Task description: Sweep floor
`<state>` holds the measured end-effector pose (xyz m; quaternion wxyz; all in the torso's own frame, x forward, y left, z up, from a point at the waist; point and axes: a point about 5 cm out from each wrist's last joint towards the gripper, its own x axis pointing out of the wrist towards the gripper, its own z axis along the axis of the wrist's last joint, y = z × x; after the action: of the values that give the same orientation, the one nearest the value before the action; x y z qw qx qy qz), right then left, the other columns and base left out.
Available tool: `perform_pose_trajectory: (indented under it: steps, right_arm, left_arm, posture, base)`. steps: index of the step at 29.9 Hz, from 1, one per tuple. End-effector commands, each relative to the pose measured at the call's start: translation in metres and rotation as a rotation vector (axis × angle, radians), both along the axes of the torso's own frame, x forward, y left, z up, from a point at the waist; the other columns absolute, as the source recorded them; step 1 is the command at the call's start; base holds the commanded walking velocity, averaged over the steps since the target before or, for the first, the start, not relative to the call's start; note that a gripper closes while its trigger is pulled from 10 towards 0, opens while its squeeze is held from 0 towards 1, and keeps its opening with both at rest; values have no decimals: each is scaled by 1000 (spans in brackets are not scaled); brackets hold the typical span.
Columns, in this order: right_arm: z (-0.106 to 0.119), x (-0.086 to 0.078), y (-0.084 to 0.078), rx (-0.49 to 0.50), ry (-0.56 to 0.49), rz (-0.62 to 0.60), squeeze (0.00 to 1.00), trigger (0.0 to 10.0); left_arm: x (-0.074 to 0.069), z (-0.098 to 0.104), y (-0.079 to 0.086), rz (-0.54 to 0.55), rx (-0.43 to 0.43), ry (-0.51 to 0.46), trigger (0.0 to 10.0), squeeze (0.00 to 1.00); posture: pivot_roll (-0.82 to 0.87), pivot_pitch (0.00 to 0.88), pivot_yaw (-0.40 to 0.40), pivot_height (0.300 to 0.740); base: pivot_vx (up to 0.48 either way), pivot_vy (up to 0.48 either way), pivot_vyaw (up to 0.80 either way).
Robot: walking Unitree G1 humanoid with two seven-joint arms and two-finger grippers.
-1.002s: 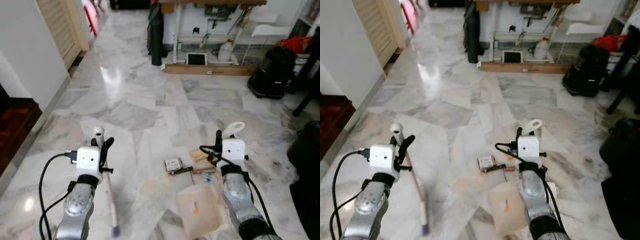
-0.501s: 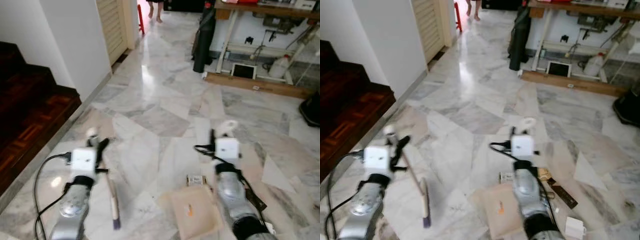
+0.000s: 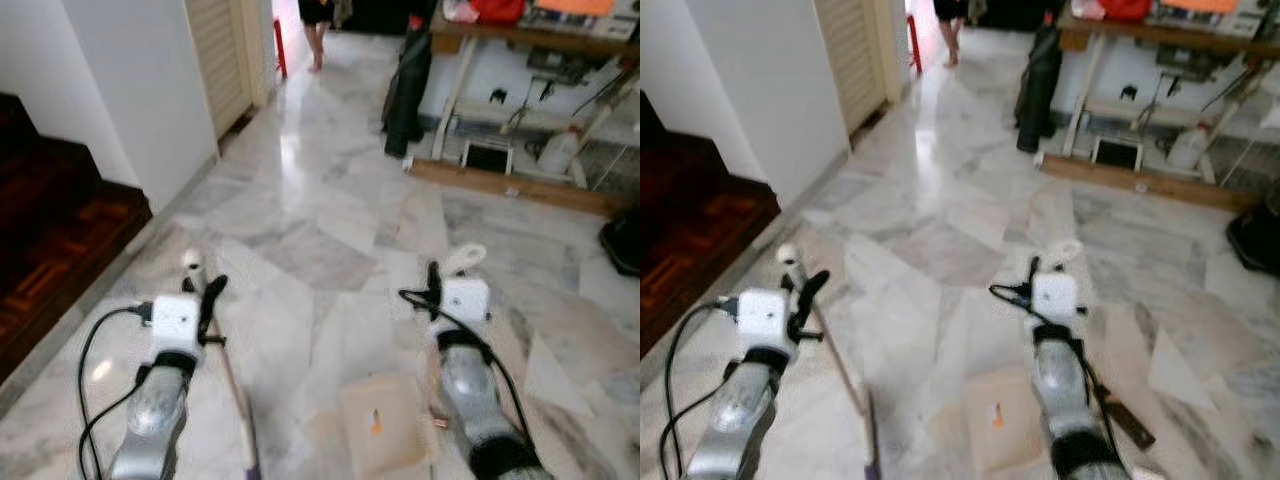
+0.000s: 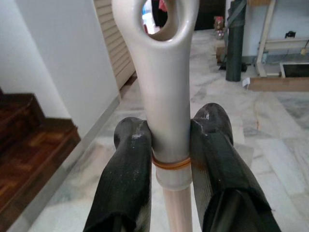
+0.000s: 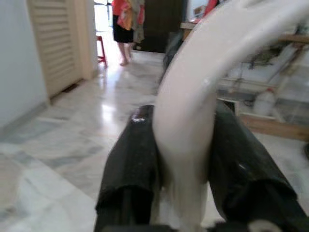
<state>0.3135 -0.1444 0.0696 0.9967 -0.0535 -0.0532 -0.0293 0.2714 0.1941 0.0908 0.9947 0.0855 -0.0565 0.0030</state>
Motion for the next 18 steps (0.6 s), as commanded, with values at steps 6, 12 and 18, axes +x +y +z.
perform_pose_trajectory:
  steps: [6, 12, 18]
  right_arm:
    - [8, 2, -8, 13, -40, -21, 0, 10000]
    - [8, 2, -8, 17, -45, -19, 0, 10000]
    - [9, 2, -8, 19, -49, -15, 0, 10000]
  left_arm:
    - [4, 14, -3, -8, 22, -71, 10000, 0]
    - [4, 15, -1, -3, 23, -76, 10000, 0]
    - [3, 17, -2, 1, 21, -90, 10000, 0]
  posture:
    - [114, 54, 25, 740]
    - [114, 55, 25, 740]
    - [113, 57, 24, 740]
  base:
    - [326, 0, -800]
    - [328, 0, -800]
    - [152, 0, -667]
